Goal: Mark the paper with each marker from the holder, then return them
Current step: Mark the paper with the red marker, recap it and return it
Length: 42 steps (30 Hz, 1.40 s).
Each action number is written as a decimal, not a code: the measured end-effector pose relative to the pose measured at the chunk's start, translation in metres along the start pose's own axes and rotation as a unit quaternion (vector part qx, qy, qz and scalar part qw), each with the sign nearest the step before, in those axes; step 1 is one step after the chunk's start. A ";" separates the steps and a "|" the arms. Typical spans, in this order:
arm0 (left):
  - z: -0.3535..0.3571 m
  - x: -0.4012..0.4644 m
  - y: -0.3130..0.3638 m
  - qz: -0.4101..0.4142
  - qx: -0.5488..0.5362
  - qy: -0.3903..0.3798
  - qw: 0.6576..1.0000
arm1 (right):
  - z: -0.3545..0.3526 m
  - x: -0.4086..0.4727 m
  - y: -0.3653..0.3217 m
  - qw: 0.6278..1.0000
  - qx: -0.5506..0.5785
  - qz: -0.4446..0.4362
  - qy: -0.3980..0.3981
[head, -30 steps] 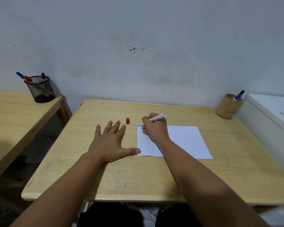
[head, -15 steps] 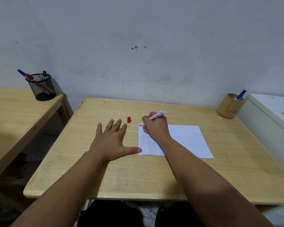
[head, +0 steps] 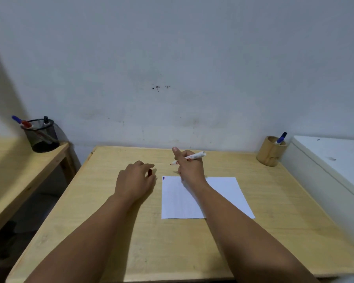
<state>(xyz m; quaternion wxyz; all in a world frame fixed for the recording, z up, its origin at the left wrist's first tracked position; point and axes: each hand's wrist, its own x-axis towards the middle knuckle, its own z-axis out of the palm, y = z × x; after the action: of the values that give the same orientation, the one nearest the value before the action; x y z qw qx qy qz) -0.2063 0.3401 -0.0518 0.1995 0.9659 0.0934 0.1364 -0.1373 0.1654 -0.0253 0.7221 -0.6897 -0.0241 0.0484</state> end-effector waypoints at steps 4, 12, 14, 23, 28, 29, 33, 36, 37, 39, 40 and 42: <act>0.007 0.005 0.006 0.002 0.000 0.037 0.999 | -0.017 0.004 -0.021 0.998 -0.034 -0.027 -0.040; -0.026 0.026 0.035 -0.090 -0.250 0.039 0.963 | -0.051 -0.005 -0.045 0.993 0.018 0.047 -0.105; -0.040 0.030 0.049 -0.091 -0.293 0.039 0.951 | -0.057 -0.010 -0.046 0.993 0.032 0.040 -0.103; -0.084 0.036 0.089 -0.075 -0.375 0.048 0.923 | -0.069 -0.036 -0.075 0.992 0.065 -0.009 -0.112; -0.097 0.034 0.104 -0.076 -0.431 0.027 0.899 | -0.070 -0.044 -0.078 0.984 -0.083 -0.096 -0.123; -0.099 0.033 0.107 -0.075 -0.435 0.023 0.897 | -0.069 -0.043 -0.077 0.982 -0.107 -0.107 -0.115; -0.102 0.031 0.120 -0.069 -0.438 0.012 0.896 | -0.071 -0.040 -0.075 0.968 -0.180 -0.147 -0.091; -0.103 0.030 0.129 -0.065 -0.435 0.007 0.898 | -0.078 -0.037 -0.074 0.967 -0.192 -0.150 -0.079; -0.103 0.029 0.131 -0.062 -0.432 0.007 0.900 | -0.080 -0.037 -0.073 0.966 -0.198 -0.150 -0.077; -0.102 0.028 0.136 -0.054 -0.424 0.002 0.904 | -0.083 -0.036 -0.074 0.964 -0.208 -0.152 -0.072; -0.101 0.029 0.138 -0.050 -0.420 -0.001 0.906 | -0.084 -0.036 -0.074 0.963 -0.210 -0.154 -0.071; -0.097 0.029 0.143 -0.044 -0.407 -0.009 0.912 | -0.086 -0.036 -0.076 0.963 -0.207 -0.158 -0.071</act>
<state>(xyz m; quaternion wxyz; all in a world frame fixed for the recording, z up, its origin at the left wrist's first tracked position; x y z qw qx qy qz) -0.1900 0.2531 0.0995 0.5818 0.7972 0.0703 0.1452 -0.1618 0.0727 0.0476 0.5586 -0.8061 -0.1937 -0.0232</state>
